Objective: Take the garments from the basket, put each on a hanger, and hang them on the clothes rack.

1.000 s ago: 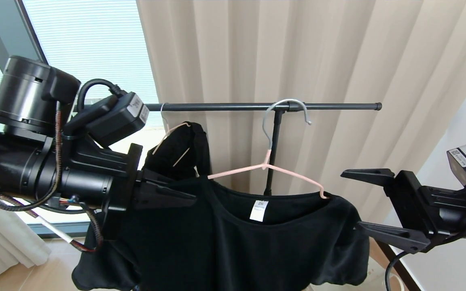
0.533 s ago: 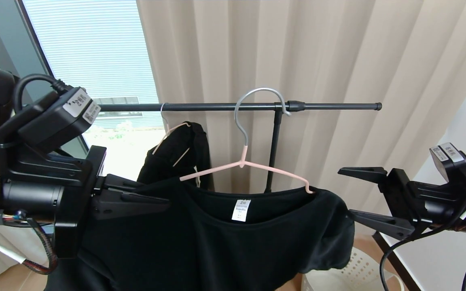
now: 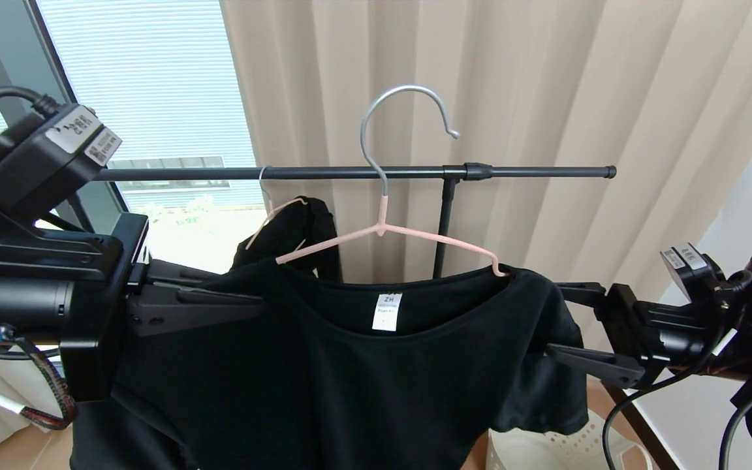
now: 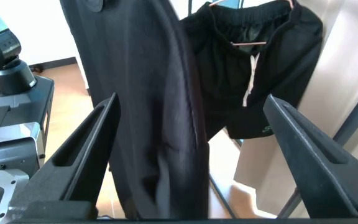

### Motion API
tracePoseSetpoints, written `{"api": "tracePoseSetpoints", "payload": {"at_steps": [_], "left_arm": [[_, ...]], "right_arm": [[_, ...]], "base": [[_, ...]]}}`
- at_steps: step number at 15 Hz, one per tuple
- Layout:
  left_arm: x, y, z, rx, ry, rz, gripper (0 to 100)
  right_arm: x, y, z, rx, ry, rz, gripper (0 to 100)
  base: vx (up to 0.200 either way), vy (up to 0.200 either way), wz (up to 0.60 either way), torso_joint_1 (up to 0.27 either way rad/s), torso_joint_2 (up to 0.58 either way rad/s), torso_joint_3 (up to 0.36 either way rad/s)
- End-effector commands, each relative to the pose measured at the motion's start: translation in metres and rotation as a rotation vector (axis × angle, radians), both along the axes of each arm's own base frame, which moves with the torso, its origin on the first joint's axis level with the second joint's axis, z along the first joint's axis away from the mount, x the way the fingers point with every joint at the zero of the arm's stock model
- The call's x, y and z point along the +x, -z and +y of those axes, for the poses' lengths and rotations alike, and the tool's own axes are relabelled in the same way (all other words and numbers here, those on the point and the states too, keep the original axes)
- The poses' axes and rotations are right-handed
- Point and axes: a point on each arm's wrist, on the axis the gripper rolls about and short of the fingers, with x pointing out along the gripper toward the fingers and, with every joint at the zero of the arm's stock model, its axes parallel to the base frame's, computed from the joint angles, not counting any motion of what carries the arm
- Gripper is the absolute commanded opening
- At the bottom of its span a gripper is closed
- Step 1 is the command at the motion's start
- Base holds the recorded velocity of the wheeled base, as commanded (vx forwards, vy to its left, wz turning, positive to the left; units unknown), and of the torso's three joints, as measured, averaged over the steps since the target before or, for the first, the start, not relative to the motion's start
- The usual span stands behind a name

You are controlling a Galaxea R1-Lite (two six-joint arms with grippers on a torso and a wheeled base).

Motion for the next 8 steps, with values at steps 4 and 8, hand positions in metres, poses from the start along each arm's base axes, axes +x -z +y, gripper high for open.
{"api": "tracePoseSetpoints", "payload": {"at_steps": [4,8], "left_arm": [[-0.002,-0.002,0.001,-0.004,-0.002,-0.007,0],[-0.006,-0.004,0.002,-0.013,-0.006,-0.008,0]], "right_arm": [[0.006,0.014,0.002,-0.005,-0.004,0.043,100],[0.010,0.019,0.001,-0.009,-0.003,0.045,100]], "base": [[0.000,0.000,0.00,0.000,0.00,0.000],[0.000,0.000,0.00,0.000,0.00,0.000]]}}
